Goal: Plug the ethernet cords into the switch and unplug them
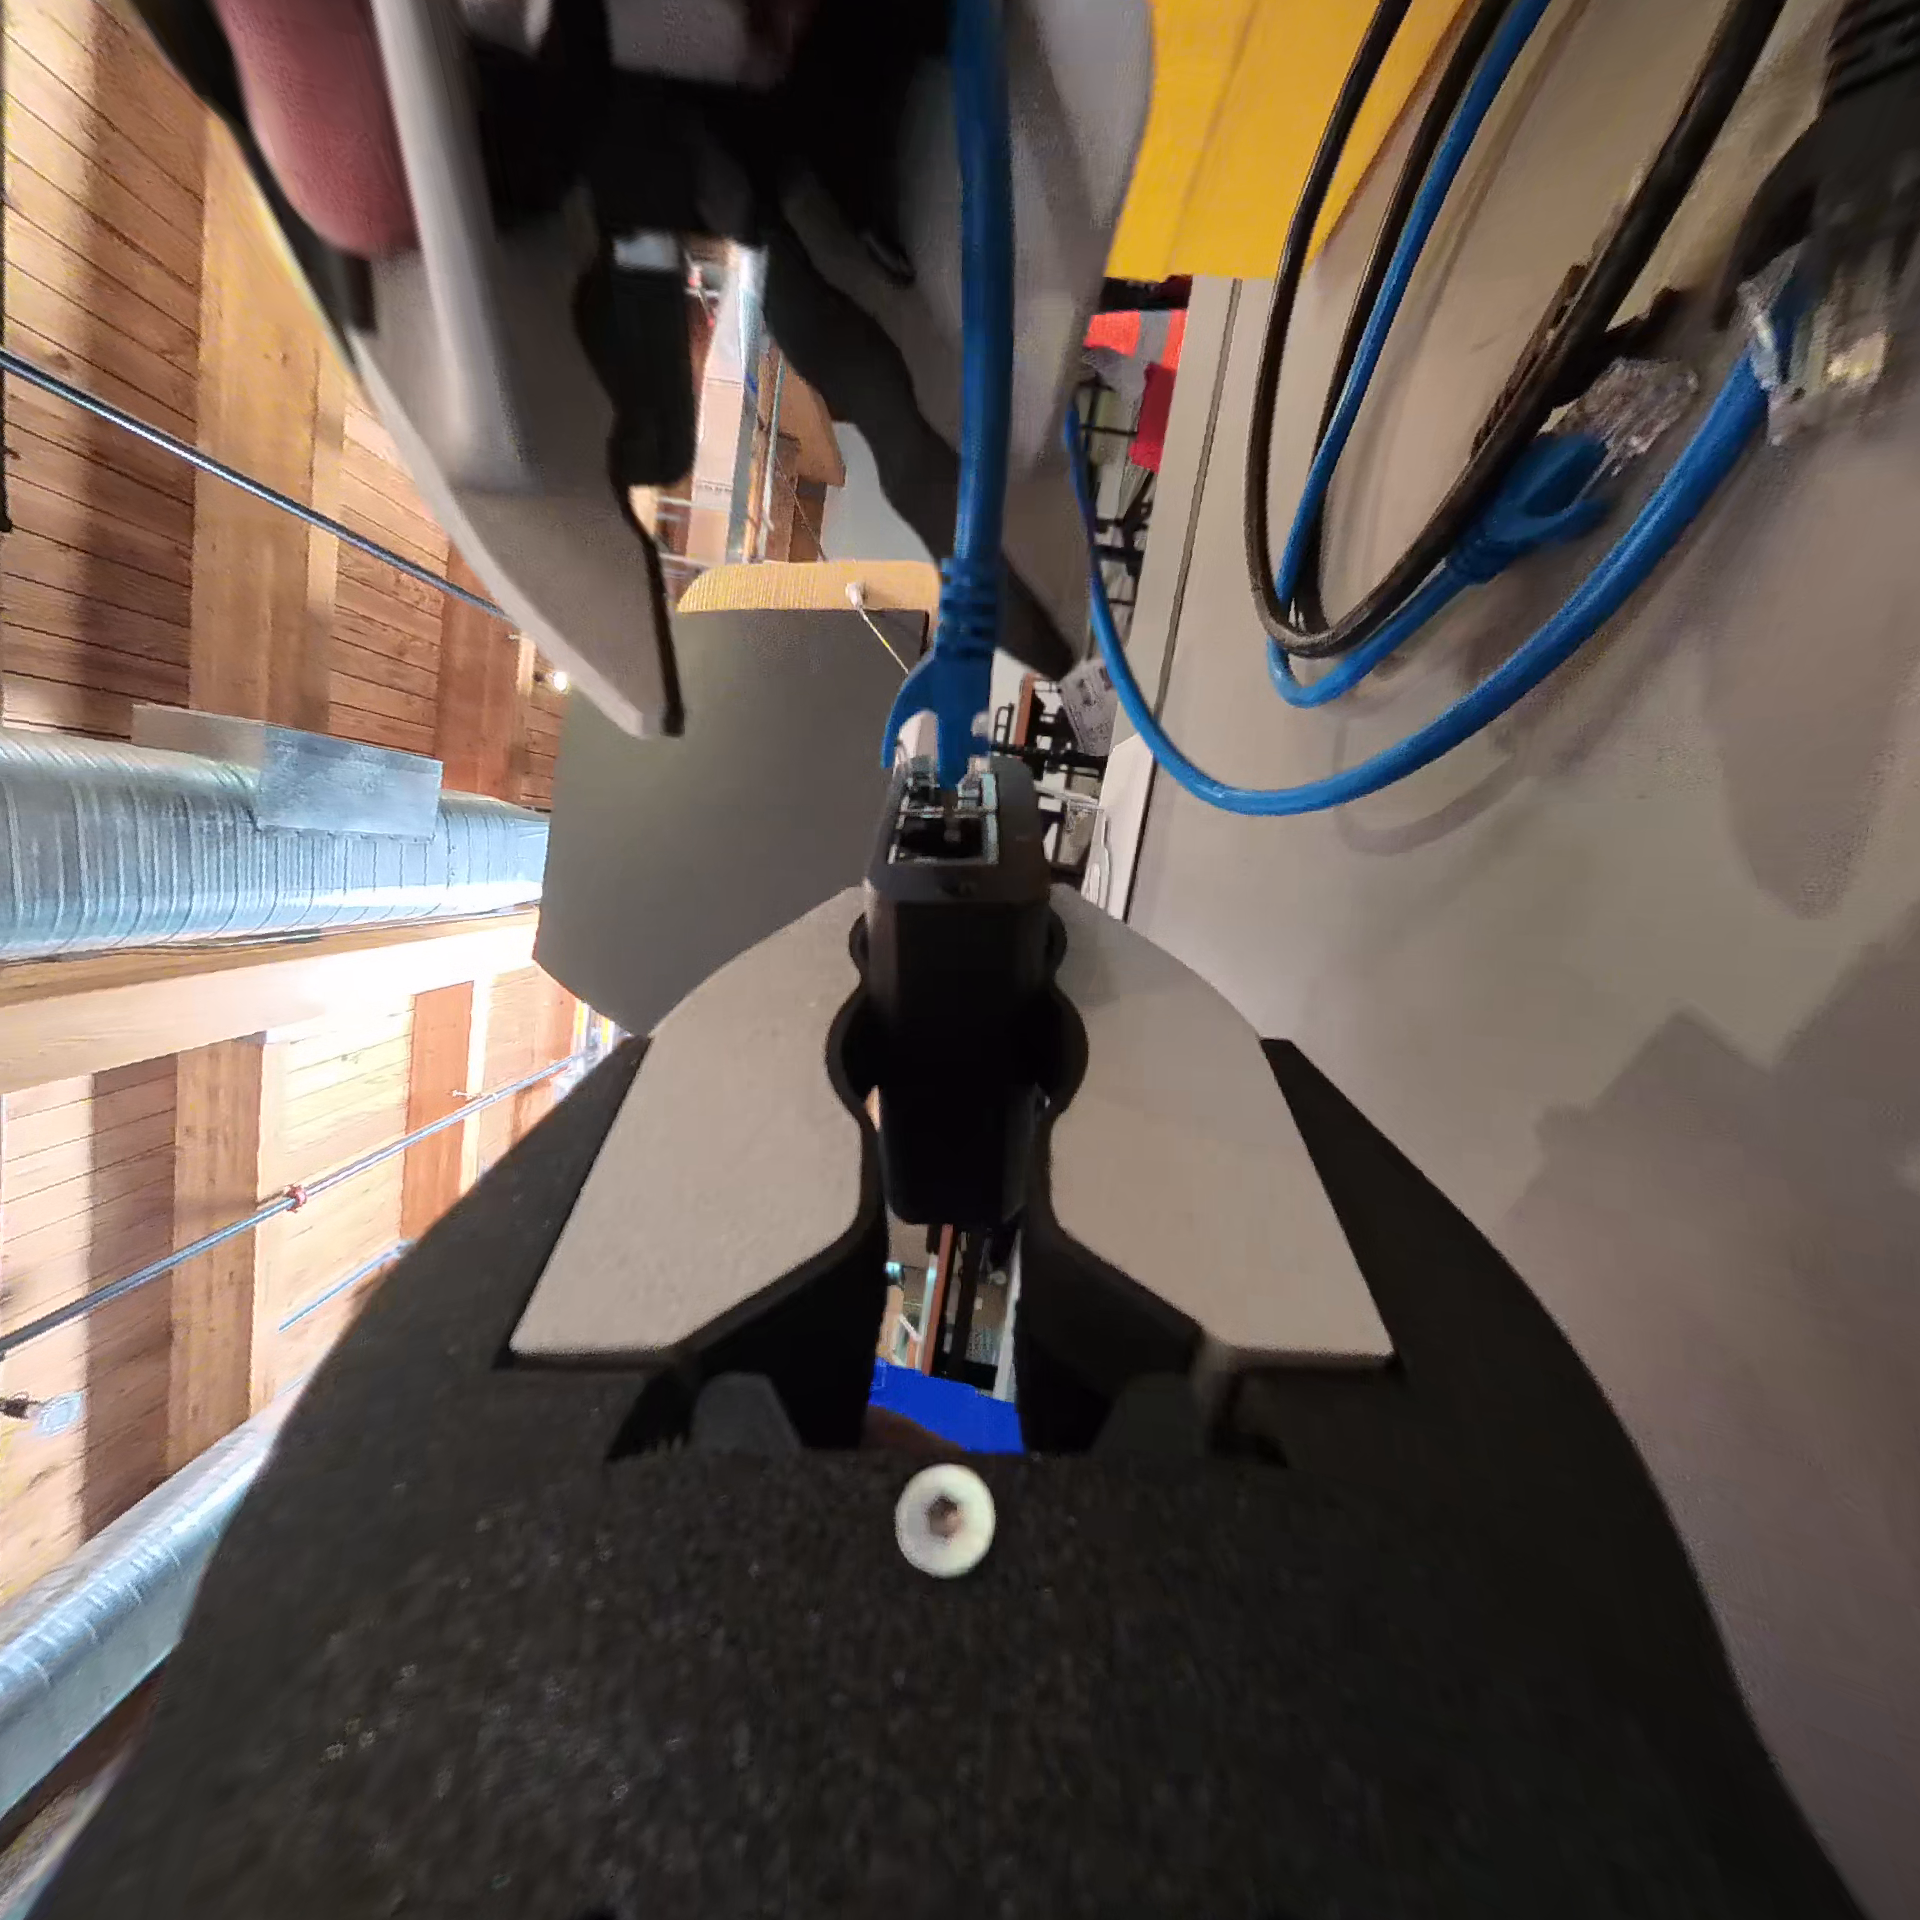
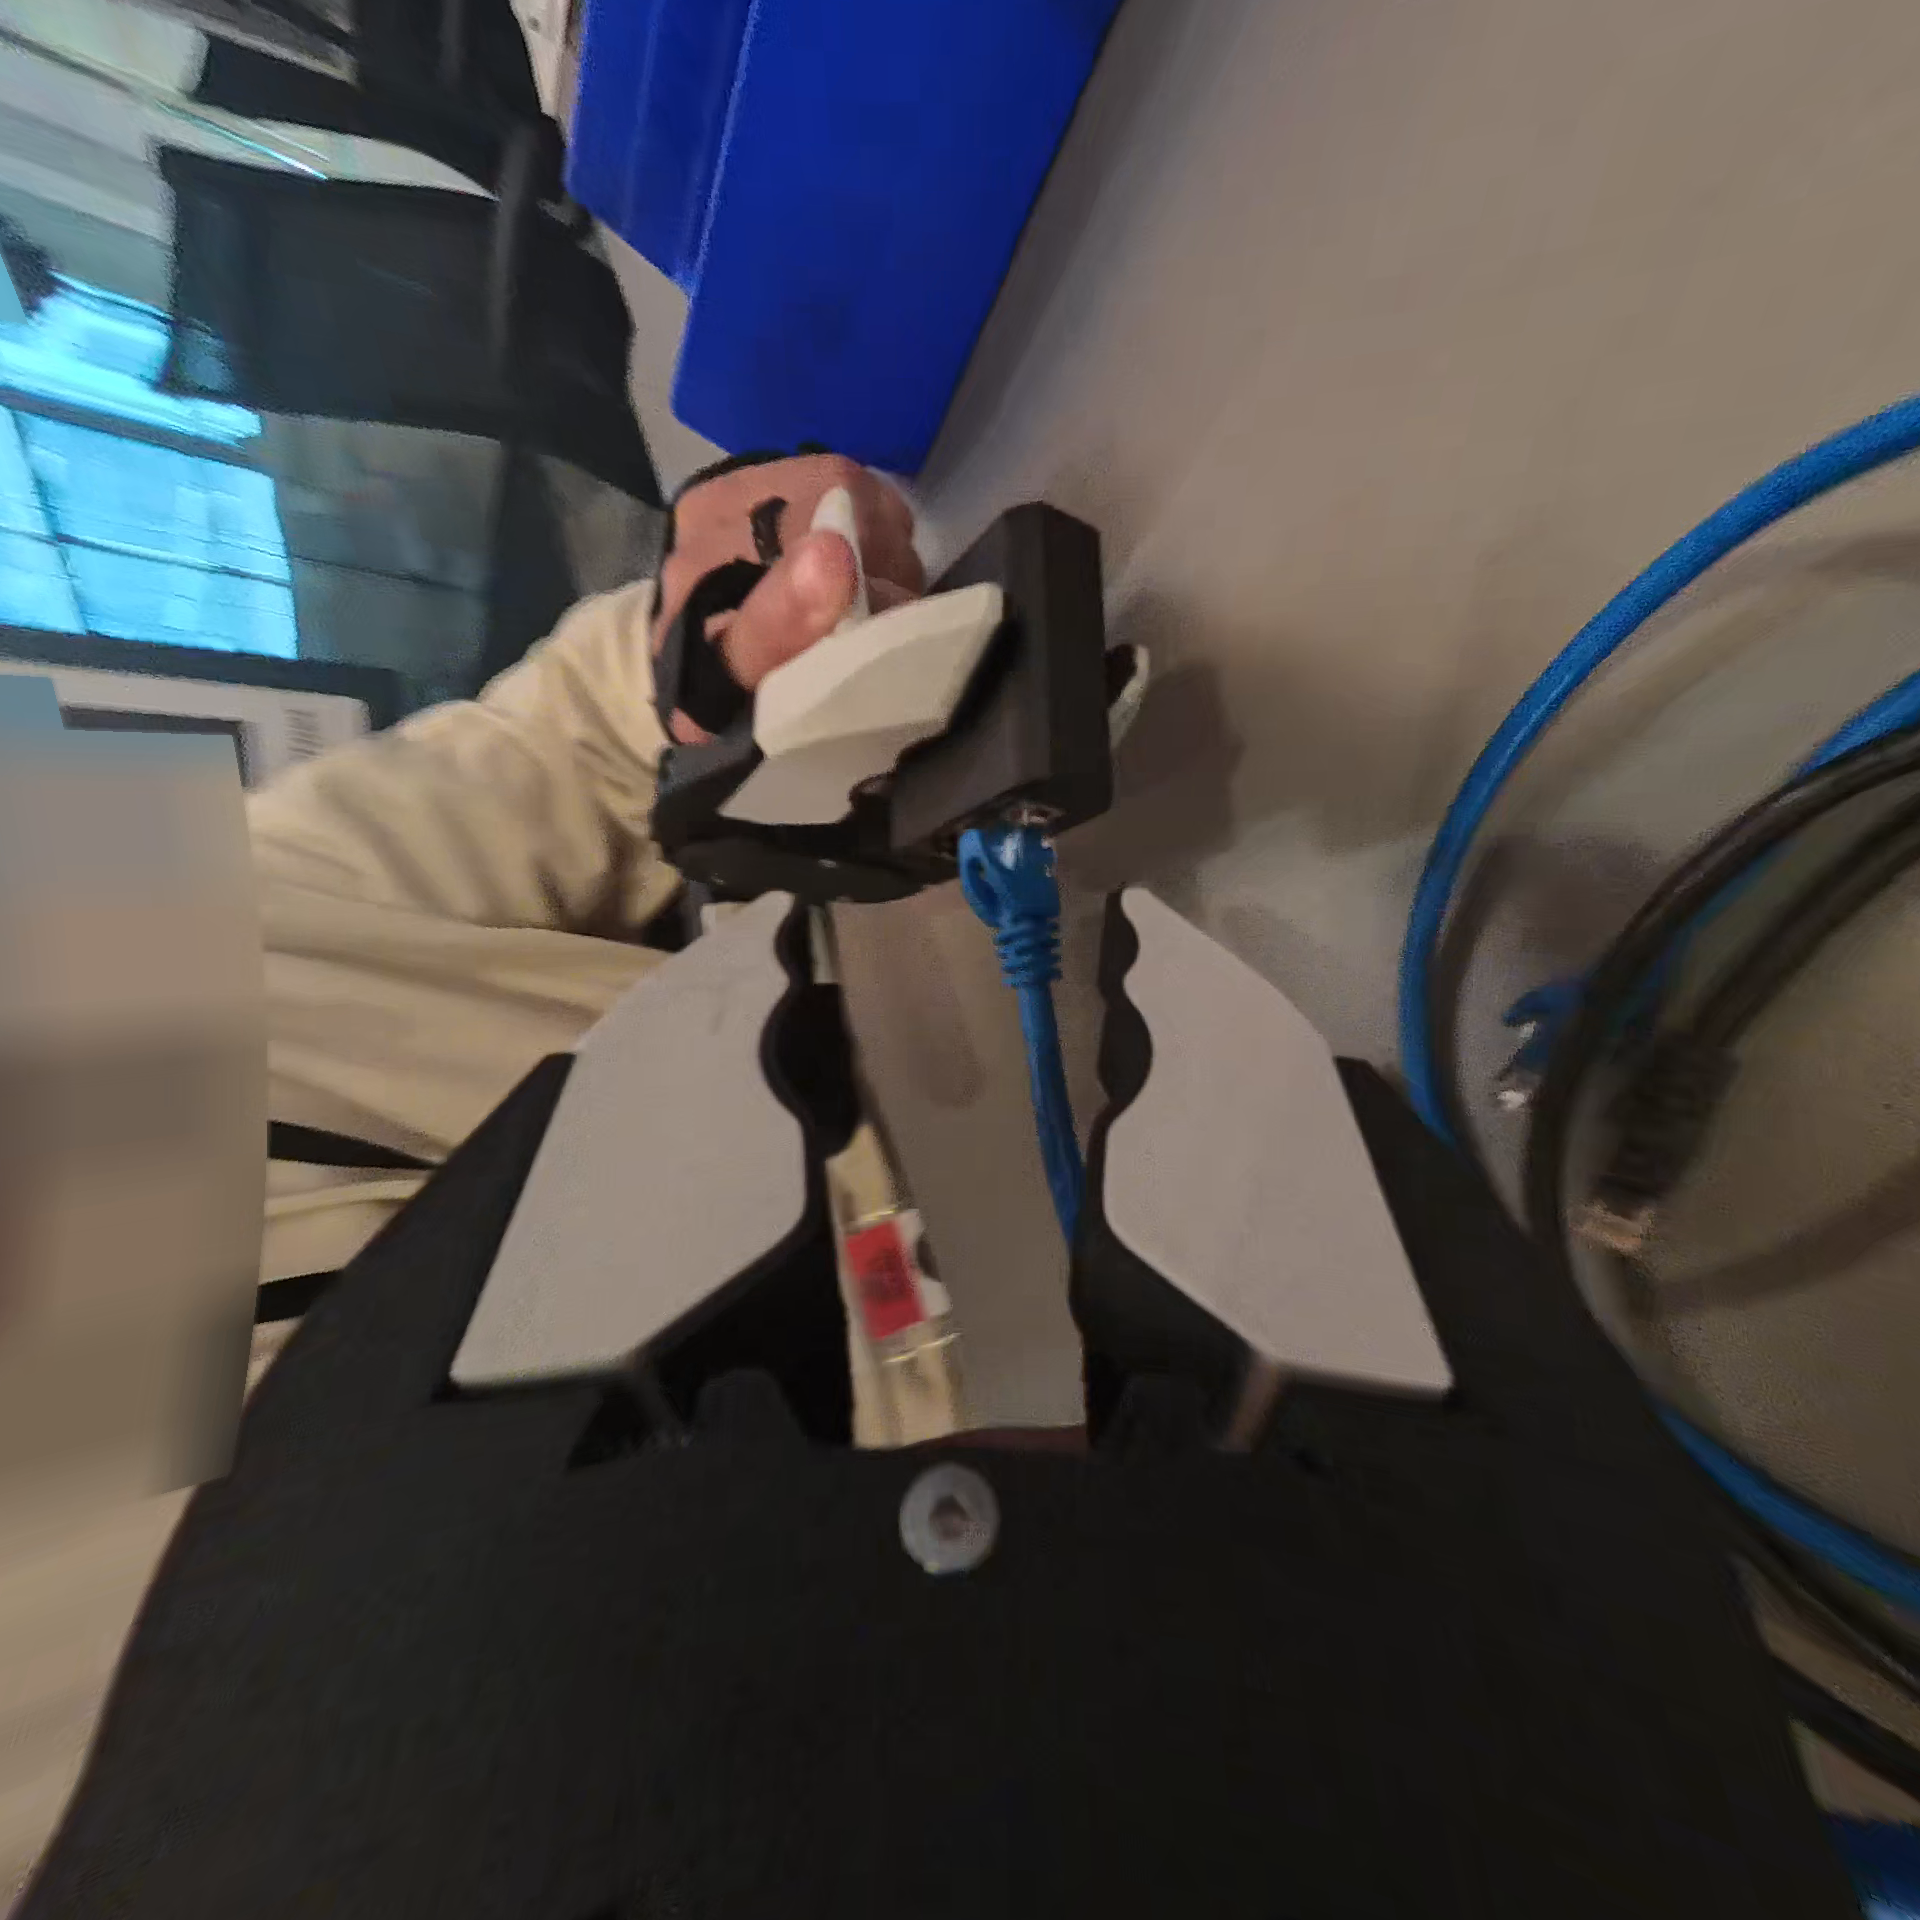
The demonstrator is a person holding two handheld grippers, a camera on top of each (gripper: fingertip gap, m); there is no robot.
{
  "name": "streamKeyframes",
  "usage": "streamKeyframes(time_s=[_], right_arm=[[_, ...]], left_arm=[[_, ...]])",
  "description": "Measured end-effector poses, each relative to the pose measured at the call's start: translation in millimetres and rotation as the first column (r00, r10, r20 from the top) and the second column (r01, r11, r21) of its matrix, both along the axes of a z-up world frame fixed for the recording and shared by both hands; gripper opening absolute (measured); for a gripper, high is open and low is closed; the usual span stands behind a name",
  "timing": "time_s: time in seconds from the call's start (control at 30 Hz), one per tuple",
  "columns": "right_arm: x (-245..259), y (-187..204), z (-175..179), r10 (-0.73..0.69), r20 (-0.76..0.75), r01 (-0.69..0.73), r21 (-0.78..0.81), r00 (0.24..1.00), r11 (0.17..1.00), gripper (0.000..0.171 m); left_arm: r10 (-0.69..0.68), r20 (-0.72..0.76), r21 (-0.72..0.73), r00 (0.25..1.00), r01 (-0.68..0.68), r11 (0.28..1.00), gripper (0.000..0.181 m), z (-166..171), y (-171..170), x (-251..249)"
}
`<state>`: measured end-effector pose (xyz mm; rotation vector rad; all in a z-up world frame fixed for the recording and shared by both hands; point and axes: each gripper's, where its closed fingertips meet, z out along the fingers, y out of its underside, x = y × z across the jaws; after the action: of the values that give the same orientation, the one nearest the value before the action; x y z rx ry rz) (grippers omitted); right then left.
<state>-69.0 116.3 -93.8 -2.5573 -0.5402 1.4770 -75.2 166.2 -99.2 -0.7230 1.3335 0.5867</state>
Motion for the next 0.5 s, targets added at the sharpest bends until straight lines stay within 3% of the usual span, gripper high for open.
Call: streamKeyframes(time_s=[0.2, 0.33, 0.5], right_arm=[[1, 8, -3, -0.011, -0.059, 0.0, -0.18, 0.998, 0.984, 0.037], [1, 12, -7, -0.055, -0.092, 0.035, -0.205, 0.994, 0.978, 0.025], [1, 12, -9, -0.078, -0.117, 0.052, -0.209, 0.99, 0.976, 0.023]], left_arm=[[0.008, 0.003, 0.01, 1.0, -0.008, 1.0, 0.025, 2, -1, -2], [0.014, 0.01, 0.013, 1.0, -0.014, 1.0, 0.025, 4, 0, -3], [0.021, 0.0, 0.015, 1.0, -0.021, 1.0, 0.025, 2, 0, -2]])
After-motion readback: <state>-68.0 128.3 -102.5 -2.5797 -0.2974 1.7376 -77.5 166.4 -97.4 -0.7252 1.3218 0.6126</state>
